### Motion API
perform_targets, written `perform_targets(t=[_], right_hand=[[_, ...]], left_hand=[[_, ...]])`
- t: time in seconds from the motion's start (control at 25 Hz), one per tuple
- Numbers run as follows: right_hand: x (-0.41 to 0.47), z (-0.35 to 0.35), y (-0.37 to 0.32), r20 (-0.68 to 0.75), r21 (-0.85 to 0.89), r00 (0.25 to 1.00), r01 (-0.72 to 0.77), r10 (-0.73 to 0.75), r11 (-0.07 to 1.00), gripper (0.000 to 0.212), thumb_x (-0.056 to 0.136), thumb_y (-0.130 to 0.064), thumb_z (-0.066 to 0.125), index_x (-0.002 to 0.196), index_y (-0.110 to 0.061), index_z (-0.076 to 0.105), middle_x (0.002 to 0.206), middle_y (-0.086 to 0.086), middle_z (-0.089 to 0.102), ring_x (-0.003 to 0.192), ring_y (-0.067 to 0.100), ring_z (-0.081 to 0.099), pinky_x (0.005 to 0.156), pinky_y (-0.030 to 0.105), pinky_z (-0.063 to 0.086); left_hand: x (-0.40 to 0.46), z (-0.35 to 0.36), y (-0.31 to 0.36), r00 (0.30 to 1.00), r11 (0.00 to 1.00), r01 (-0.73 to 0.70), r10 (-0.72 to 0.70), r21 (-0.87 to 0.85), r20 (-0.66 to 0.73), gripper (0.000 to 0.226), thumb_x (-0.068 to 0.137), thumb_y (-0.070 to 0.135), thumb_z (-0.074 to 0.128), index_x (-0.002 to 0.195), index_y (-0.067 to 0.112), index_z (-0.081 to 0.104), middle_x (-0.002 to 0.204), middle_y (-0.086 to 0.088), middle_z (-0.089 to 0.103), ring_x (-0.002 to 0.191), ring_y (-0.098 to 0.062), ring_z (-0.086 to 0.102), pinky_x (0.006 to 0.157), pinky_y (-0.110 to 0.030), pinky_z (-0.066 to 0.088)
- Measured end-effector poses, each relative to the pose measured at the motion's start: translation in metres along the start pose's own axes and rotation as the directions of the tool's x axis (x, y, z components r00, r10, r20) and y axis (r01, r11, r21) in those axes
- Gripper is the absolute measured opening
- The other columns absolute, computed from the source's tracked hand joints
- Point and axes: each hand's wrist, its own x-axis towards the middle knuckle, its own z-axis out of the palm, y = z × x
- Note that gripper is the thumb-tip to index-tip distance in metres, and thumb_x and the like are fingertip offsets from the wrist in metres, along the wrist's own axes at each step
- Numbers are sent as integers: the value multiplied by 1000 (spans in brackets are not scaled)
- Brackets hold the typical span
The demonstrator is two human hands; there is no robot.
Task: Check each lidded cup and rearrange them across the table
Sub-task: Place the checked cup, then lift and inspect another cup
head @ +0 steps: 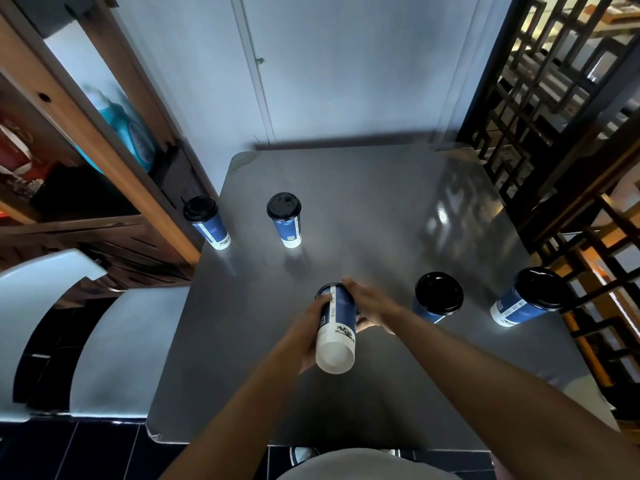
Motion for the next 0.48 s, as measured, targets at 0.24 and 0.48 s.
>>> perform_targets(t=[0.24,0.48], right_hand=[[5,1,1,2,19,999,-42,42,999,57,99,-60,37,119,-11,60,112,22,68,88,36,73,60,42,63],[4,2,2,-2,16,999,-47,47,999,57,100,-59,35,121,-10,59,112,22,68,87,33,73,56,39,62]], left_hand=[[15,-7,-2,997,997,71,-71,5,12,70,83,43,79,141,14,52,141,-25,62,136,-45,54,119,-60,37],[24,-11,-8,994,995,95,-93,-32,53,83,78,43,86,147,18,46,144,-23,60,137,-46,53,119,-60,36]])
